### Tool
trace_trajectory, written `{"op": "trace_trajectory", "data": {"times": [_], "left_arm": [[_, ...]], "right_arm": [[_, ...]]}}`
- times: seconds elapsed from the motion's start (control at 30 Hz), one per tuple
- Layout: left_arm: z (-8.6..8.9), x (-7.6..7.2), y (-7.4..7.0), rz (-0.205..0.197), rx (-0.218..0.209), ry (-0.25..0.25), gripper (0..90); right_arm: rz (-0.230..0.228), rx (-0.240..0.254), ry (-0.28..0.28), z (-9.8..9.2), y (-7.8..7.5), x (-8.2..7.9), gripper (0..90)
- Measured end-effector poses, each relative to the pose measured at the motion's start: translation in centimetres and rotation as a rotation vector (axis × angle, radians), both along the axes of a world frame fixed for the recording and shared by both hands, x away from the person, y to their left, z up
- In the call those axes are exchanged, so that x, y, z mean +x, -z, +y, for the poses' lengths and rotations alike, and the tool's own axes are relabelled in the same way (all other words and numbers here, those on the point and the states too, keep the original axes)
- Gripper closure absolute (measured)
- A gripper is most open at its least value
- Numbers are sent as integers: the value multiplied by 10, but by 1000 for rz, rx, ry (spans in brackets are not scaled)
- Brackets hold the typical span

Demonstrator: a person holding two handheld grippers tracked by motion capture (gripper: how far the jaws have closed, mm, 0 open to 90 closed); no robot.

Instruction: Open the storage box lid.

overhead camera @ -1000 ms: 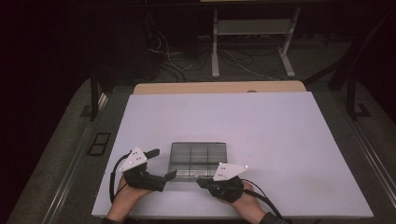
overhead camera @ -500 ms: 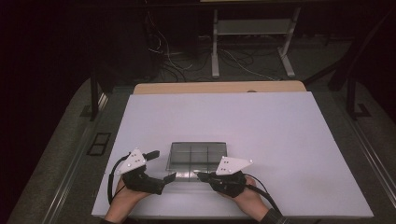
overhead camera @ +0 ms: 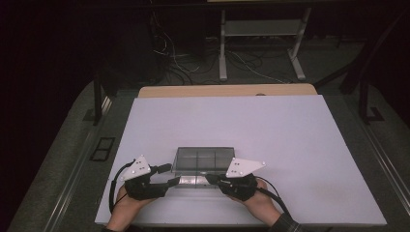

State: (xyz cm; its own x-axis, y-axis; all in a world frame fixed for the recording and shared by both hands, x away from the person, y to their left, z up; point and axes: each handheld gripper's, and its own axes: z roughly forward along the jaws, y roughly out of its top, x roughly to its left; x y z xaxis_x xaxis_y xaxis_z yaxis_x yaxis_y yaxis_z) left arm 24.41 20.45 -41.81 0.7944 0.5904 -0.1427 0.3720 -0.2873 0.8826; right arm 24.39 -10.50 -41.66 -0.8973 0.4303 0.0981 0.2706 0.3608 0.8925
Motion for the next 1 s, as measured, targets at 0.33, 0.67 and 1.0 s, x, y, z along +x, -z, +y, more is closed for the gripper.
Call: {"op": "trace_trajectory", "data": {"times": [0.33,0.67,1.0], "left_arm": [[-1,2,-1,45,-33,26,882],[-1,2,0,46,-30,29,885],[-1,2,-1,45,-34,33,885]], "right_arm": [[-1,-4,-8,0,1,-2,894],[30,-15,-26,-20,1,-9,894],[90,-57,1,-53,1,-4,893]]}}
